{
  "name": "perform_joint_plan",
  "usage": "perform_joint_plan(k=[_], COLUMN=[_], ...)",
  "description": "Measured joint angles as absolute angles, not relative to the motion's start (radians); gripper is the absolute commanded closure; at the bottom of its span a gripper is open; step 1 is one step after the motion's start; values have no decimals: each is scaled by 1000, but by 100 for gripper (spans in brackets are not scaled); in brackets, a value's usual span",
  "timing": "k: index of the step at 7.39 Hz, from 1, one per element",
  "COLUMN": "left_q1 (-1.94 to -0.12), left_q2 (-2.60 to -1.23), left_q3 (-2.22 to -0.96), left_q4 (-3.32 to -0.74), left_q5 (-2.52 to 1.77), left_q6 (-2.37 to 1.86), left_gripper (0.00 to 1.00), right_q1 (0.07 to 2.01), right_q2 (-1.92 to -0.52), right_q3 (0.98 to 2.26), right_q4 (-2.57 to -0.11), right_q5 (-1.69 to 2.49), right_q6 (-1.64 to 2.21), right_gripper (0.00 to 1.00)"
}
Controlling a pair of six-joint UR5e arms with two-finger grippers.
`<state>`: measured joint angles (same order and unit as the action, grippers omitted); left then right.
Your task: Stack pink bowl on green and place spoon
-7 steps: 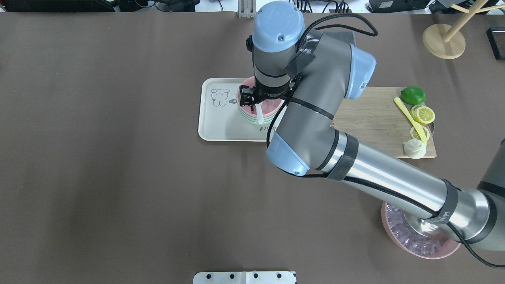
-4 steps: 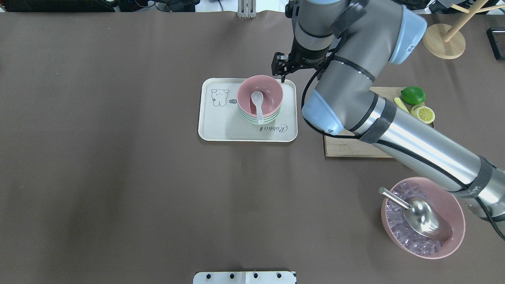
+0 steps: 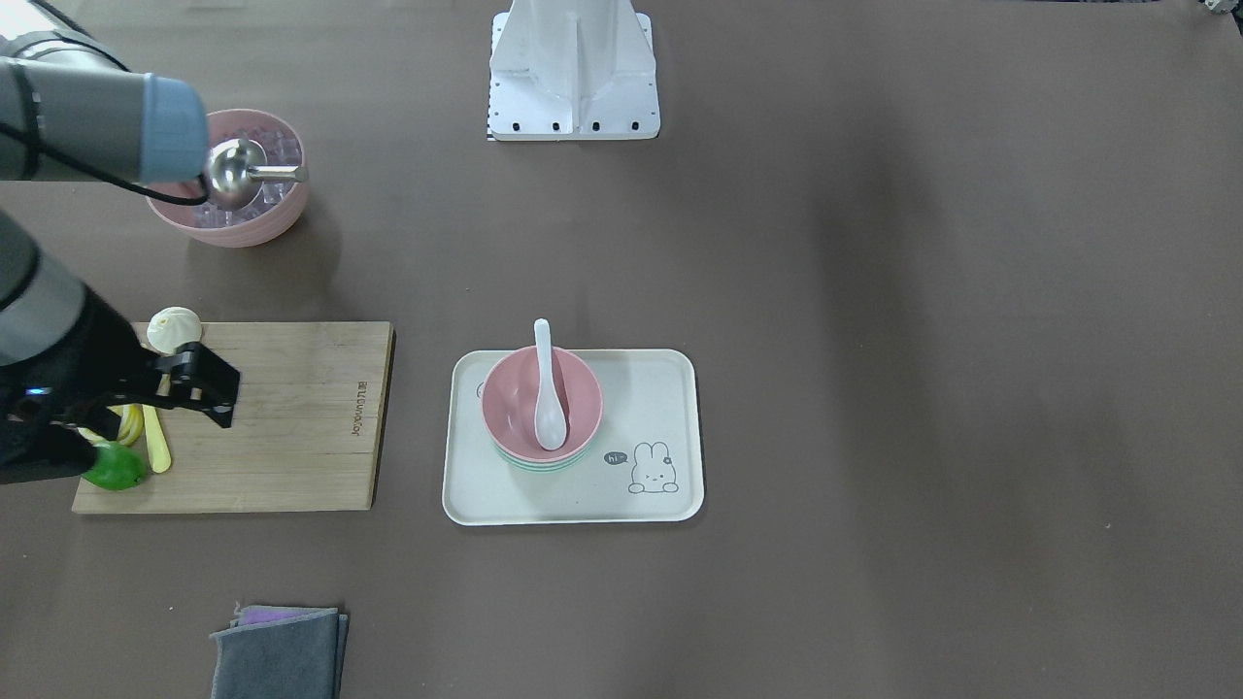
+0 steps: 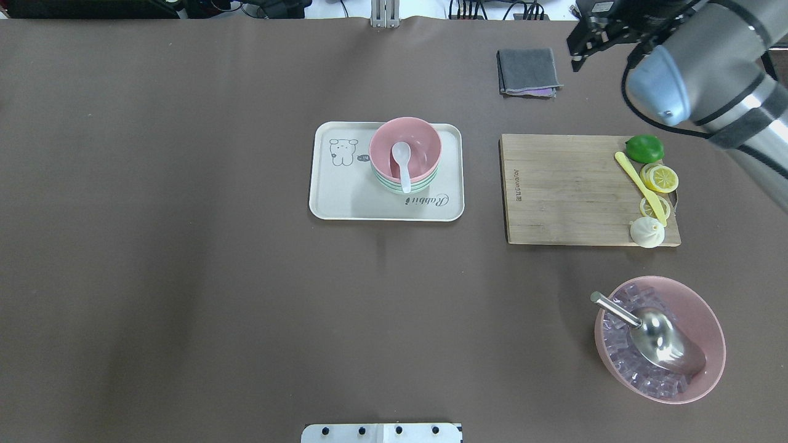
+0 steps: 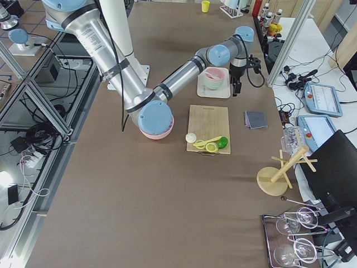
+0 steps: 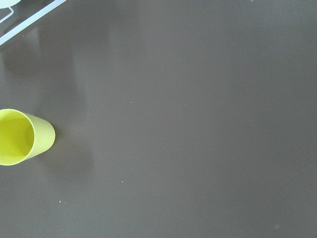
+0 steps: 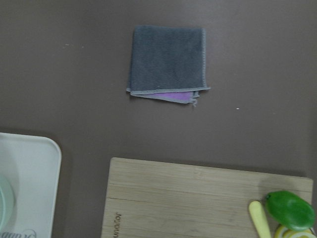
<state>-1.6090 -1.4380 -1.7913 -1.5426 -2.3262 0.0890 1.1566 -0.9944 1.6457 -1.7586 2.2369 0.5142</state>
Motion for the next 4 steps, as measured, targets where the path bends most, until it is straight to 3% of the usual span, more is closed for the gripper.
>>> perform_joint_plan(k=[4], left_q1=[-1613], left_q2=[-1426], left_q3=[-1798], left_q4=[-1542], left_q5=[-2402], left_q6=[90], left_gripper=[1], right_q1=[1433], right_q2=[-1356], right_q3=[1701], right_q4=[-1756], right_q5=[2302], right_q6=[77], right_gripper=[0])
